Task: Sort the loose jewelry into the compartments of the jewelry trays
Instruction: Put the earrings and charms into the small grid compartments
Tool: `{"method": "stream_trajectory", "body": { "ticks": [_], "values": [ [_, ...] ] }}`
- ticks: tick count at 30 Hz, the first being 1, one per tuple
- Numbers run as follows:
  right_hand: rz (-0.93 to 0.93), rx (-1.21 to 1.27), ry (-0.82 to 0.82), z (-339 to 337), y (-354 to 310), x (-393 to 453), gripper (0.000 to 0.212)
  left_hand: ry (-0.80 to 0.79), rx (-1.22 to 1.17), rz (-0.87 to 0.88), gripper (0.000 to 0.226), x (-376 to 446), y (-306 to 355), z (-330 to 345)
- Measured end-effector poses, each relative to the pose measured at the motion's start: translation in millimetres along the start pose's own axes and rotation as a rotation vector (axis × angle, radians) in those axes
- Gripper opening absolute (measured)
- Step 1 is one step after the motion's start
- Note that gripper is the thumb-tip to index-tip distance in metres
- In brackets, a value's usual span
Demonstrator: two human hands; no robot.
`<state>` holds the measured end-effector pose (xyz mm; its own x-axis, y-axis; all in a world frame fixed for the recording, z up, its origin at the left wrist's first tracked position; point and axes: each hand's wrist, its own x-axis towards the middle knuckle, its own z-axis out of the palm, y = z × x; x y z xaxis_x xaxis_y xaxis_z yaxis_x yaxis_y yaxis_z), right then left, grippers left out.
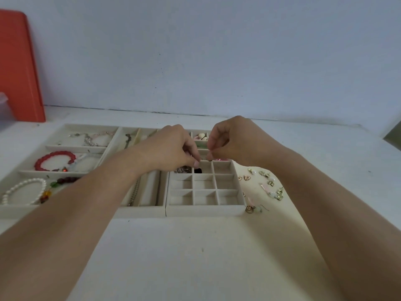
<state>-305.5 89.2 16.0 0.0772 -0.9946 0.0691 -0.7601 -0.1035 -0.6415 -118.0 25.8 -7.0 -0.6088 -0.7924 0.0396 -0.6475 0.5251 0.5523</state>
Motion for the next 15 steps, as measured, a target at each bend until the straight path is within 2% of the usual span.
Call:
{"method": "stream_trajectory", "body": {
  "ticks": [15],
  "values": [
    [-0.057, -0.197, -0.107, 13, -1, -2, 0.021, -0.024, 0.061, -0.025, 0.004, 0, 1, 0]
  ]
}}
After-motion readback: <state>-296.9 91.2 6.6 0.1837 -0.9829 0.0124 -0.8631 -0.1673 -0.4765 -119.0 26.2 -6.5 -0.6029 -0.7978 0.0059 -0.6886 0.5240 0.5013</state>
